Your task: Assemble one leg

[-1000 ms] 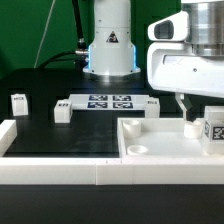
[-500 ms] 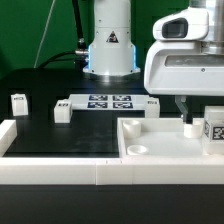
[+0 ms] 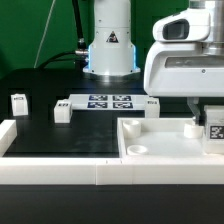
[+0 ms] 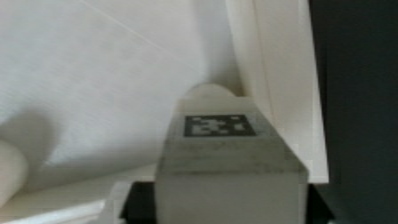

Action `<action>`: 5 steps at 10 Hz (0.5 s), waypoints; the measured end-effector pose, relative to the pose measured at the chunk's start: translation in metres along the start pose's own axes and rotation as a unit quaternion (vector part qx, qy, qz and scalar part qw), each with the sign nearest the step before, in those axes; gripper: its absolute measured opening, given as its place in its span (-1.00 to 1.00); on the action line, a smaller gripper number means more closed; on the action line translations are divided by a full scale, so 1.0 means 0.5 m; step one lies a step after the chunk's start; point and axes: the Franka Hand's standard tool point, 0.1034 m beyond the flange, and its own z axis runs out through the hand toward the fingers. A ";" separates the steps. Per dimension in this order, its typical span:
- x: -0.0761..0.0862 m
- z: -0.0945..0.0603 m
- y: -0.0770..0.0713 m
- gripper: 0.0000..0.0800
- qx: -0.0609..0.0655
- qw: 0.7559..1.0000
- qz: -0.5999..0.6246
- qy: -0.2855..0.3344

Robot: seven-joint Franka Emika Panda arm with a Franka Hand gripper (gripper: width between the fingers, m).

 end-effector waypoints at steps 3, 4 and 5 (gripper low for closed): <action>0.002 0.001 0.004 -0.27 0.013 0.992 0.126 -0.003; 0.001 0.001 0.007 -0.27 0.022 0.984 0.178 0.002; -0.002 0.000 0.007 -0.27 0.028 0.967 0.252 0.001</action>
Offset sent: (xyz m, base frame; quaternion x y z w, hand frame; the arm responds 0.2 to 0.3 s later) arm -0.0057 -0.0104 -0.0017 0.0379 0.0377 0.2408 0.9691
